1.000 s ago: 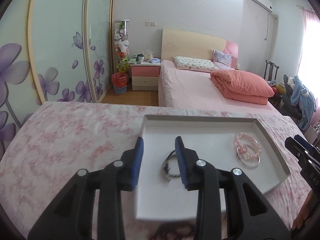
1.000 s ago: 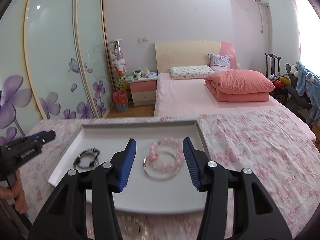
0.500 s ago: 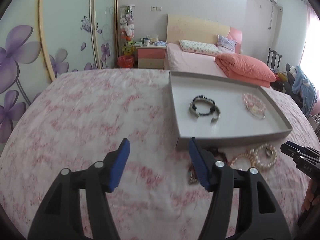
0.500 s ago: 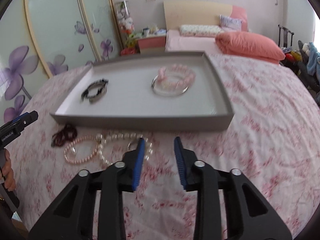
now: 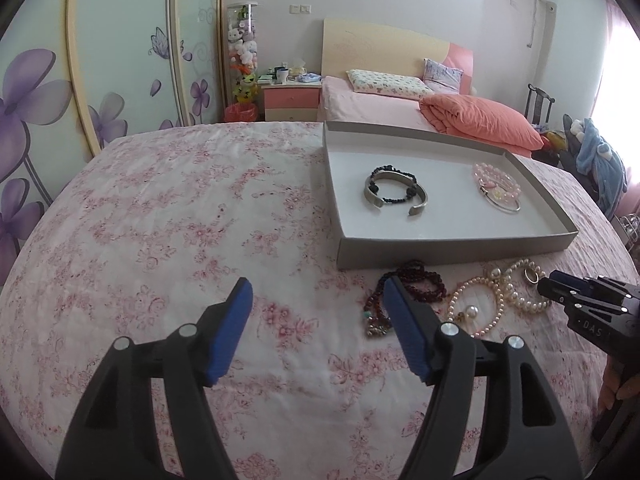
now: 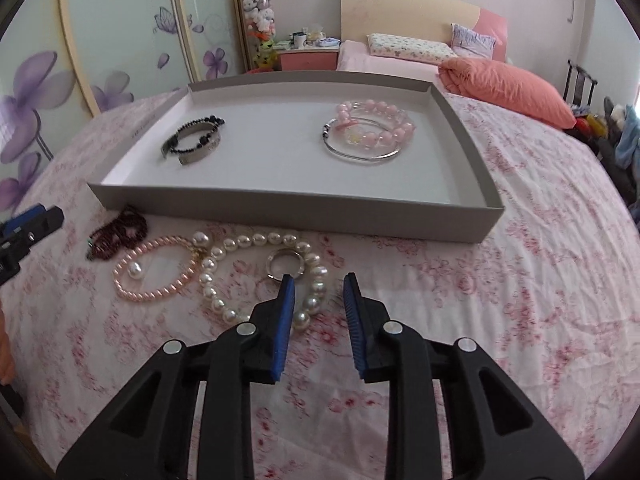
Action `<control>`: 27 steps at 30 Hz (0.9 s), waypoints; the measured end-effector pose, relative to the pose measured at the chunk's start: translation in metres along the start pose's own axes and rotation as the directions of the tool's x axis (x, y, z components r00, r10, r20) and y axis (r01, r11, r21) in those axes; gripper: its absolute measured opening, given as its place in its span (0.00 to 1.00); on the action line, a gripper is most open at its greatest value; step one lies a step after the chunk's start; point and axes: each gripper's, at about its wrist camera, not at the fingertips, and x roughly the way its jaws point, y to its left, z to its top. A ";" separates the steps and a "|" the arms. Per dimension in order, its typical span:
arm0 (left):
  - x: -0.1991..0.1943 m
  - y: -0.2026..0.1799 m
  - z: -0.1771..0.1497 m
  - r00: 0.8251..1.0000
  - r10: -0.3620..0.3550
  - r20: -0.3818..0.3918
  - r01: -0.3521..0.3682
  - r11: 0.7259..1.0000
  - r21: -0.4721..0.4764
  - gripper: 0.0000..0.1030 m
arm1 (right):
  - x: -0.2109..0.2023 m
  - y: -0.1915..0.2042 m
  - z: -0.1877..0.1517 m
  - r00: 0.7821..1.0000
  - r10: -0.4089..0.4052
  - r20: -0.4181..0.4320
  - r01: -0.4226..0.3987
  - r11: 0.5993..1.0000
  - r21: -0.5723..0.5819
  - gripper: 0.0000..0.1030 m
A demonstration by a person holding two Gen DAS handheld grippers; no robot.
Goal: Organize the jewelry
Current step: 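Lower the left tool and grasp the dark red bead necklace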
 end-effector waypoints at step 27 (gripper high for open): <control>0.044 -0.056 -0.005 0.989 -0.034 -0.142 0.065 0.973 0.221 0.57 | 0.000 -0.026 0.000 0.997 -0.077 0.011 0.077 0.997 0.001 0.10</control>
